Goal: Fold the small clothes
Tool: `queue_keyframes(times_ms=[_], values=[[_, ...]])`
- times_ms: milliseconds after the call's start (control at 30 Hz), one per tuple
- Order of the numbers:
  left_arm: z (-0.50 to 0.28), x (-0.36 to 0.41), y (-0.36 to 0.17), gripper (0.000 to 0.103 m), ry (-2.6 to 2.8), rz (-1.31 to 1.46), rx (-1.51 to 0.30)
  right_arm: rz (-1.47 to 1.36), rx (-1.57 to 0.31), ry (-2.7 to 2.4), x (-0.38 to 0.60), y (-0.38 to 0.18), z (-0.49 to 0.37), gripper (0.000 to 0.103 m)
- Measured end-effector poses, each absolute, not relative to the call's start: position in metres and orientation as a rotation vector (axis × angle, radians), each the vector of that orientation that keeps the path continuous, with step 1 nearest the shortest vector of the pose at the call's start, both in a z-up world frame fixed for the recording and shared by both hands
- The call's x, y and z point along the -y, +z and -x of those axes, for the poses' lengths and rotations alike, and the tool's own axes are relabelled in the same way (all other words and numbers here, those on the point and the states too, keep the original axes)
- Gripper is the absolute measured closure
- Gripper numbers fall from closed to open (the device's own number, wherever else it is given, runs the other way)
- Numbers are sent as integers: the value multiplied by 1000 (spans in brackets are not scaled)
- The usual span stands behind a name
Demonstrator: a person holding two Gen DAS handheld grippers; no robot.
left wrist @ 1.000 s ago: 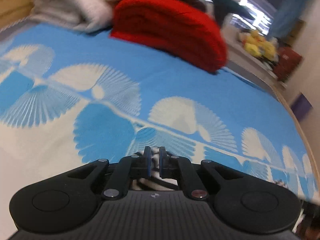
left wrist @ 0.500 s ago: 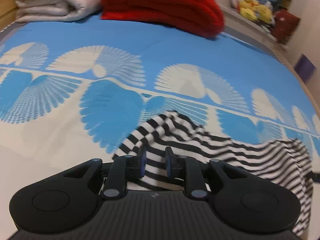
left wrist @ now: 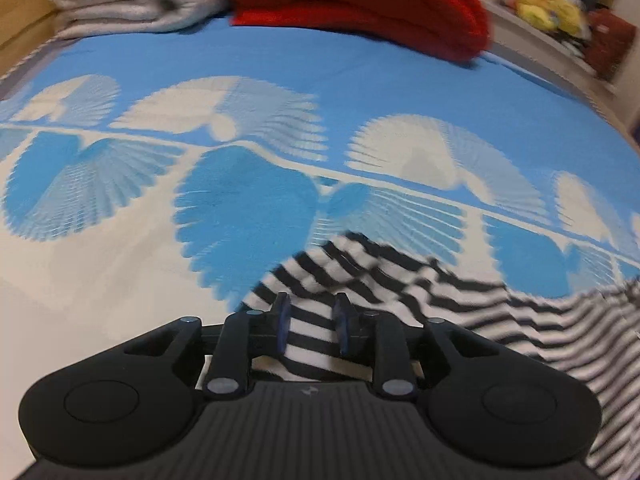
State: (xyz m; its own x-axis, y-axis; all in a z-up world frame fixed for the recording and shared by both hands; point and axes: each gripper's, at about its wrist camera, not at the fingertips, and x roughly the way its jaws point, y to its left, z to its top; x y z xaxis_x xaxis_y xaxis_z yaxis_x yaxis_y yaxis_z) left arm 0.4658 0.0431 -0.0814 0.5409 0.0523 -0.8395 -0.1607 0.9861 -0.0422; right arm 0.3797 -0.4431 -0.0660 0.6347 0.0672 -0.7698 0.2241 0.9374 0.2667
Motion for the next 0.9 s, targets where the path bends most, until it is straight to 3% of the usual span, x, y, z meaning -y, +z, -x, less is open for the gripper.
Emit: queue_keyframes(times_ms=[100,200,300,467,533,900], values=[[-469,-58,-93,73,255,144,-1030,-401,-818,-63,445,-56,-380,102],[-470,-66,-96,74,244,251,-1088,-337,-902,-175,449,-67,-387,99],[-466,-65,-81,72,207,253,-1078,-346,-1012,-227,457,-80,-387,91],[-449,-79,-53,60,163,346,-1062,-421,-961,-211,464,-55,-371,64],[-436,-86,-45,59,153,389,-1074,-414,-954,-211,463,-47,-364,60],[-340,-115,-51,57,150,632,-1176,-589,-1012,-266,465,-52,-288,50]])
